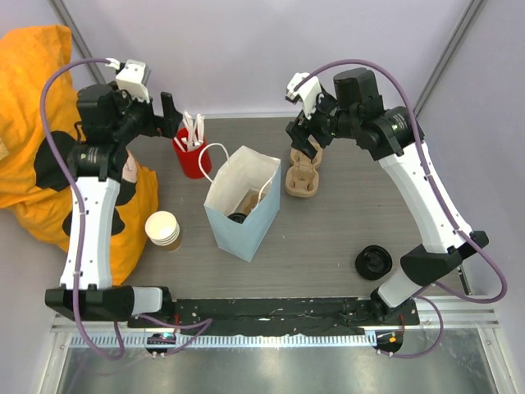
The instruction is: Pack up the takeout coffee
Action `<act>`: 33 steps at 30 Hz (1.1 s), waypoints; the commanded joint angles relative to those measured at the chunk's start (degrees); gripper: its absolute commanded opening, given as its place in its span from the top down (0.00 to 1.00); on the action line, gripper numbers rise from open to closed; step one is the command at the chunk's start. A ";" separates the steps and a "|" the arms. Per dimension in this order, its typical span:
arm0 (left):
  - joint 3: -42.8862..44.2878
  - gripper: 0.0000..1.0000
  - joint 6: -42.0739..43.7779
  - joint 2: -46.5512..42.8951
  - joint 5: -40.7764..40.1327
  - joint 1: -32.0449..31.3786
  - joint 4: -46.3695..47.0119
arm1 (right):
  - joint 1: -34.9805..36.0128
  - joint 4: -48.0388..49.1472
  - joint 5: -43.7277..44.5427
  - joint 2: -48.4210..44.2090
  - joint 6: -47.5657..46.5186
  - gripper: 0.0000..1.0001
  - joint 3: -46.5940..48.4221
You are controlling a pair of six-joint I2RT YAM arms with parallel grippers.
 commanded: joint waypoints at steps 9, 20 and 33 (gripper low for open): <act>-1.41 0.00 -6.50 15.18 -16.29 0.18 7.56 | -3.73 6.33 1.49 -1.70 2.93 0.18 -2.91; -3.69 0.05 -9.14 22.39 -16.56 0.27 11.95 | -4.96 5.80 -0.27 -1.44 2.84 0.18 -4.32; -4.75 0.22 -9.32 27.49 -18.14 0.36 16.61 | -5.32 5.19 -1.24 -0.39 2.76 0.18 -4.40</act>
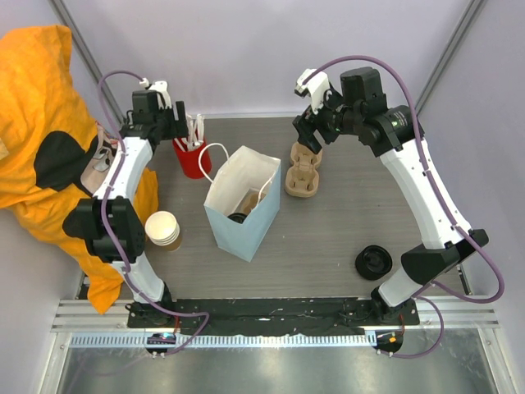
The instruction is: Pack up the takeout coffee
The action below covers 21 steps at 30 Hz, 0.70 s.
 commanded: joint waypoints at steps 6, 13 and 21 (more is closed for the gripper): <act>-1.39 0.24 -1.28 0.59 -1.29 2.38 7.13 | -0.51 1.10 -1.29 0.16 0.62 0.18 0.65; -2.97 0.32 -1.81 1.73 -0.86 3.70 9.07 | -0.60 1.01 -1.55 1.31 0.62 0.18 1.17; -3.24 0.45 -2.33 3.40 1.17 3.61 11.61 | -0.68 0.75 -1.64 2.19 0.70 0.18 1.96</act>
